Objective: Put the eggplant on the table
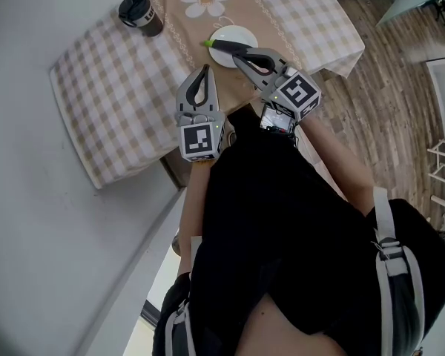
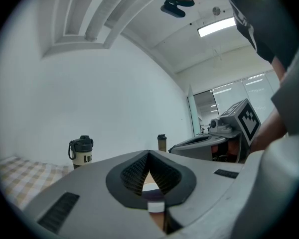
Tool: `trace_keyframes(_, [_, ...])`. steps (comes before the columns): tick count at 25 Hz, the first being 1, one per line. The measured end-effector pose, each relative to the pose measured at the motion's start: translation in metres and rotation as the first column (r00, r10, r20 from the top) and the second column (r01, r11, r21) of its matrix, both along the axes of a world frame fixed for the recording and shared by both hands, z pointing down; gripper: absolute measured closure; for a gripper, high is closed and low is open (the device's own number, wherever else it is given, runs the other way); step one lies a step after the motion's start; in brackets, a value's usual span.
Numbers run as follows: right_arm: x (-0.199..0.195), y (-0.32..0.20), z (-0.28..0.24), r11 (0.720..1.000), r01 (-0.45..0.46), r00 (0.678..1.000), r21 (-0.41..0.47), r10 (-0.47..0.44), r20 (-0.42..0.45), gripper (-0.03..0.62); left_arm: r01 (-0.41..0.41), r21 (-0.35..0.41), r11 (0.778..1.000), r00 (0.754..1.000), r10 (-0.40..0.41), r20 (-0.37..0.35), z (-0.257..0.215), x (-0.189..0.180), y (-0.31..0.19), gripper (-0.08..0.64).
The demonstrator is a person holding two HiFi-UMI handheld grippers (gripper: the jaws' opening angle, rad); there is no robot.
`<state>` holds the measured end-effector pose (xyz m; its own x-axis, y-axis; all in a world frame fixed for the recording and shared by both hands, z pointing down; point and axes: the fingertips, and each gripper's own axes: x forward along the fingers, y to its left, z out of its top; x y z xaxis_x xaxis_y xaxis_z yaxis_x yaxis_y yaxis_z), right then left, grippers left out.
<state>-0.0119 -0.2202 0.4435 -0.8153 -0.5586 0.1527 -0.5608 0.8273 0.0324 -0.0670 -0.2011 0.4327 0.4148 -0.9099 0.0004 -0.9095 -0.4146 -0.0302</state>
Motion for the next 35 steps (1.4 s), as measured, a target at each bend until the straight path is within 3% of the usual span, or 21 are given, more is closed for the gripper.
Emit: trace_keyframes(35, [0.010,-0.025,0.028,0.998,-0.011,1.000,-0.059,0.009,-0.029,0.595,-0.015,-0.022,1.000,0.999,0.016,0.045,0.015,0.005,-0.016,0.551])
